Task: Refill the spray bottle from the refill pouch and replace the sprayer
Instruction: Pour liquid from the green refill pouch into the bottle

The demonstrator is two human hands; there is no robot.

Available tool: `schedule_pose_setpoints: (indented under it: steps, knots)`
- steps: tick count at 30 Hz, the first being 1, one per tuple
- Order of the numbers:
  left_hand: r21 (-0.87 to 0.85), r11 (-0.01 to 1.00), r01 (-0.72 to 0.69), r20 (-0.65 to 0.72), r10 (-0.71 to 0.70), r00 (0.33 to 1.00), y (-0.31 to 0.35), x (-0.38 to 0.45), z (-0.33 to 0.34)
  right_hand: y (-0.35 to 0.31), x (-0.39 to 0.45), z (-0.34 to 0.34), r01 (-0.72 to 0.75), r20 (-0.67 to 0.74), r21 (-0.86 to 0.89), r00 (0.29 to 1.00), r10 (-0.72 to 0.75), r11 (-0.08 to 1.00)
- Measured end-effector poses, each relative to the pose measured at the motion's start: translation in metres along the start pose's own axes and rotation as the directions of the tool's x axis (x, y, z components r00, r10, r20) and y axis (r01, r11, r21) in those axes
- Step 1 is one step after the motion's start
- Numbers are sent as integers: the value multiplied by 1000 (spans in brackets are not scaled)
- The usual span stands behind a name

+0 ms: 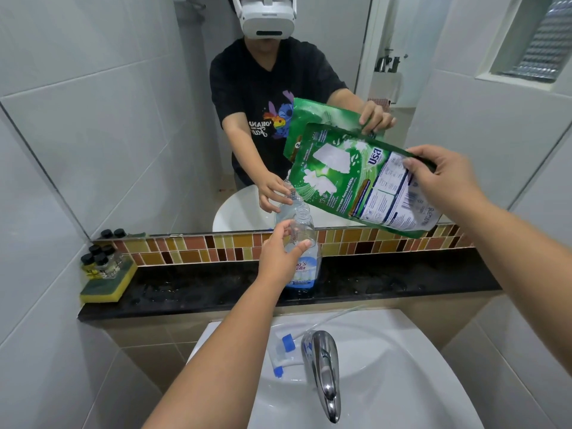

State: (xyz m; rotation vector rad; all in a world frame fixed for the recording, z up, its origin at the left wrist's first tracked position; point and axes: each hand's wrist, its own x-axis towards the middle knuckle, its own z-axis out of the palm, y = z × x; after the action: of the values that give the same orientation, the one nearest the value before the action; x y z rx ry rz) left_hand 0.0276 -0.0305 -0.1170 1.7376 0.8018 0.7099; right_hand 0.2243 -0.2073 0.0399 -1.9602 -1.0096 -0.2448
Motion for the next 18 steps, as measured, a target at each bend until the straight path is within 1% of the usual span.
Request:
schedule_pose_setpoints:
  steps: [6,12,18]
  knots:
    - [-19,1000,20,-2,-20,1000,0,0,0,-22,15,-9,66,91,-134,994,-54,989]
    - [-22,1000,14,-1,-14,1000,1,0,0,-32,19,-18,96,114,-168,990,-77,981]
    - [-10,1000,16,-3,-16,1000,1,0,1,-46,24,-23,171,159,-226,978,-137,959]
